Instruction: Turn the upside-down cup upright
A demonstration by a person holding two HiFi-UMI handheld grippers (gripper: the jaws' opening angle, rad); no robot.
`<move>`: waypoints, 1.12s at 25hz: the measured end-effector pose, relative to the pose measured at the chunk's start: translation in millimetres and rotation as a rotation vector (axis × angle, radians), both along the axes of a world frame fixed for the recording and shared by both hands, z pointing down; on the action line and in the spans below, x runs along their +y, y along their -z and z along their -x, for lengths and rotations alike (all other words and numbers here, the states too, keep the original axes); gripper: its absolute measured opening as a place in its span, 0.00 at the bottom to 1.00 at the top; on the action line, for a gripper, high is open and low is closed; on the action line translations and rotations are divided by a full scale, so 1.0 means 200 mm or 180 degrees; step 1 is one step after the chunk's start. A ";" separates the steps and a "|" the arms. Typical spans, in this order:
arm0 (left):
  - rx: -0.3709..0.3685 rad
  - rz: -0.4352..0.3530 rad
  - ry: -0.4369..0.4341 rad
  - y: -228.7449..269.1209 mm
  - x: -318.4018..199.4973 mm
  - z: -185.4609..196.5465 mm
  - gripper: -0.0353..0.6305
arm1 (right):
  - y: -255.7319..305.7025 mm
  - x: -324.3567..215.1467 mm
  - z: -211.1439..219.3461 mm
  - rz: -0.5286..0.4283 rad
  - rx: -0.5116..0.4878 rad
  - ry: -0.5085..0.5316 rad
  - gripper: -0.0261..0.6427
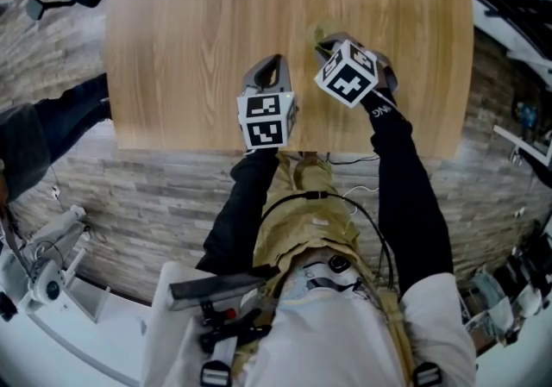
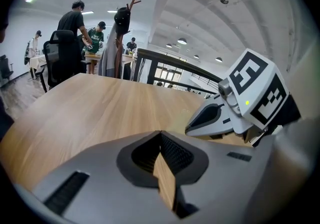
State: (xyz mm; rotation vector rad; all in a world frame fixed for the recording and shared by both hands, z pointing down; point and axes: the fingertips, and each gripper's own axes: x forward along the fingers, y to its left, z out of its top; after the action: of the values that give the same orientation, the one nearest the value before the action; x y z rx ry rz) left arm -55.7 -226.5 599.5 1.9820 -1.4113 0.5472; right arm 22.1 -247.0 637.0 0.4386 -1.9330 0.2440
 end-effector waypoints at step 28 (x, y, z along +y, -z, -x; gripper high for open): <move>-0.0102 0.0528 -0.0105 -0.09 0.05 0.07 0.06 | -0.09 0.04 0.07 -0.0174 0.0757 0.1437 0.10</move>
State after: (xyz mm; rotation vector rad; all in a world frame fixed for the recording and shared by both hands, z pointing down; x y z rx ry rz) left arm -69.2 -215.6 616.9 1.8746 -1.3099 0.6909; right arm 8.5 -238.9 656.0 0.0539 -1.7523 -0.1490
